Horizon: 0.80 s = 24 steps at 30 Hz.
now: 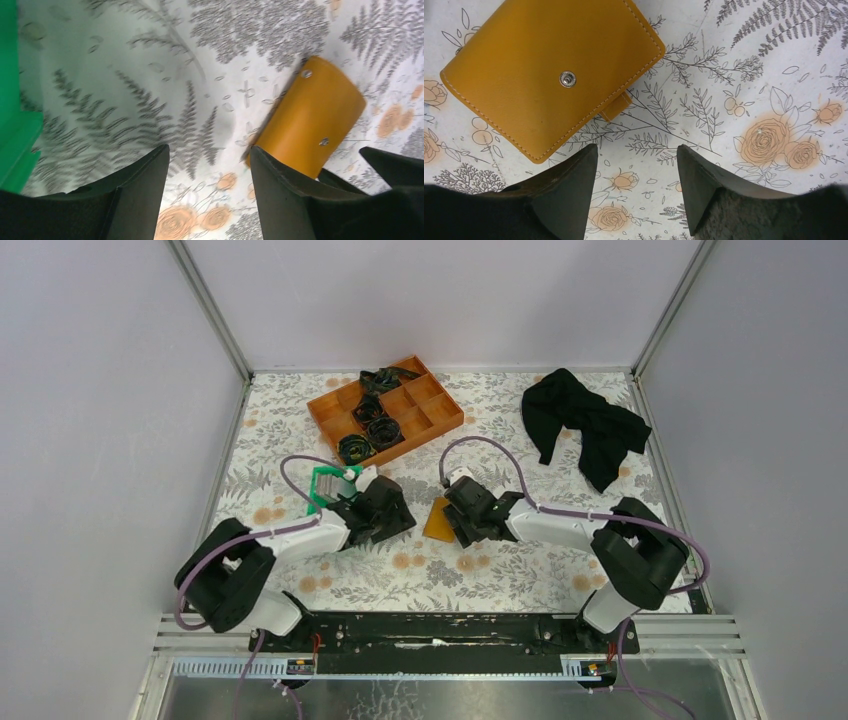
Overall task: Put the credit cards into the card holder
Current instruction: Close the card holder at the center of the board.
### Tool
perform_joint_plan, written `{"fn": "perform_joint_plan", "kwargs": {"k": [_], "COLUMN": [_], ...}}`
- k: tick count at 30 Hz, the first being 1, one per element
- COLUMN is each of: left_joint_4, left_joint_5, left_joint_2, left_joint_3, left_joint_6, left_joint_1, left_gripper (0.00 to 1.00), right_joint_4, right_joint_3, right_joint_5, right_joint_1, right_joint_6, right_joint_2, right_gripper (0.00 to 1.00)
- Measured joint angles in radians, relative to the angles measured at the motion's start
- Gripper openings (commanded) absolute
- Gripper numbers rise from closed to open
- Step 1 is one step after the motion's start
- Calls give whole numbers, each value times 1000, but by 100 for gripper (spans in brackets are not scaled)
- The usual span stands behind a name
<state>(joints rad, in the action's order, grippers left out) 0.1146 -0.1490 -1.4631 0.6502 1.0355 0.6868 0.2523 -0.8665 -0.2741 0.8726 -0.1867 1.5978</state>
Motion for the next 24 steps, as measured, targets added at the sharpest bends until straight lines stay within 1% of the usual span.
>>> {"fn": "perform_joint_plan", "kwargs": {"k": [4, 10, 17, 24], "left_joint_4": [66, 66, 59, 48], "left_joint_5": [-16, -28, -43, -52], "left_joint_2": [58, 82, 76, 40], "left_joint_3": [-32, -55, -56, -29], "left_joint_6": [8, 24, 24, 22], "left_joint_1": [0, 18, 36, 45], "left_gripper": [67, 66, 66, 66], "right_joint_4": [-9, -34, -54, -56], "right_joint_3": [0, -1, -45, -118], "right_joint_5": [18, 72, 135, 163], "right_joint_1": [0, 0, 0, 6], "right_joint_6": [4, 2, -2, 0], "right_joint_2": [16, 26, 63, 105], "right_gripper": [67, 67, 67, 68]}}
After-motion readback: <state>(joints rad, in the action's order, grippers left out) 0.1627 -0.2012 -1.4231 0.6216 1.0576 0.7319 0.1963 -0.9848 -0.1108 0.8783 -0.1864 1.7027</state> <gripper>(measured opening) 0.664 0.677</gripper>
